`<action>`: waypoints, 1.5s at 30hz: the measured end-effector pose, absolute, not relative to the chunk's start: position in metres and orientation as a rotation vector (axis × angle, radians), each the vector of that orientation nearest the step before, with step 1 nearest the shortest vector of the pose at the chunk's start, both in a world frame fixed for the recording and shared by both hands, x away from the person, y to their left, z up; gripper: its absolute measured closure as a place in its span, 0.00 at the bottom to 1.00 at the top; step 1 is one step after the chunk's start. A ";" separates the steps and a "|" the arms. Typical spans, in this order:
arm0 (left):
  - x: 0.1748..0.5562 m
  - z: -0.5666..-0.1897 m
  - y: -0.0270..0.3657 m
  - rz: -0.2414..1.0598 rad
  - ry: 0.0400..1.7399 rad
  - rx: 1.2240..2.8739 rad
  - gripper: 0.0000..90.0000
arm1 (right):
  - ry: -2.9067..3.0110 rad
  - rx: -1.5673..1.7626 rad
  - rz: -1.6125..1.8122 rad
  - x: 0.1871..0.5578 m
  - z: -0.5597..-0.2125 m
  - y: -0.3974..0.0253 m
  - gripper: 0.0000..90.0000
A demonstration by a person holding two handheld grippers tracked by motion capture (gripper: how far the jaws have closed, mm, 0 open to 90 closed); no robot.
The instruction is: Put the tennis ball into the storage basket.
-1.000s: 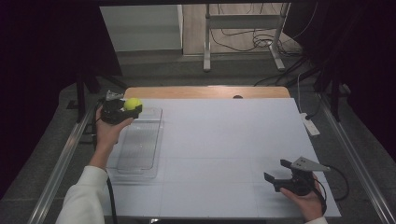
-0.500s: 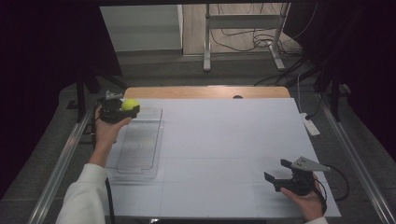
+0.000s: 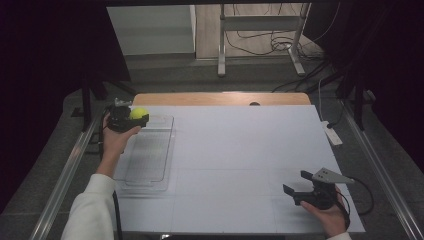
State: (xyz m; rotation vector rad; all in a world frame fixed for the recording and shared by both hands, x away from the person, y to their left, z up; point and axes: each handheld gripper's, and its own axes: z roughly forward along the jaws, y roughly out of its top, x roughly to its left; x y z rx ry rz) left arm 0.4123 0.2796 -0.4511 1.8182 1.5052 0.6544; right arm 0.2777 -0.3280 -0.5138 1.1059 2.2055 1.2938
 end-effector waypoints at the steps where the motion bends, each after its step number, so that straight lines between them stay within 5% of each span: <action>1: 0.413 -0.452 0.280 0.652 1.507 1.817 0.31 | 2.206 1.105 1.293 0.278 -0.514 -0.328 0.11; 45: 0.429 -0.478 0.268 0.587 1.565 1.955 0.31 | 2.205 1.106 1.293 0.278 -0.514 -0.329 0.11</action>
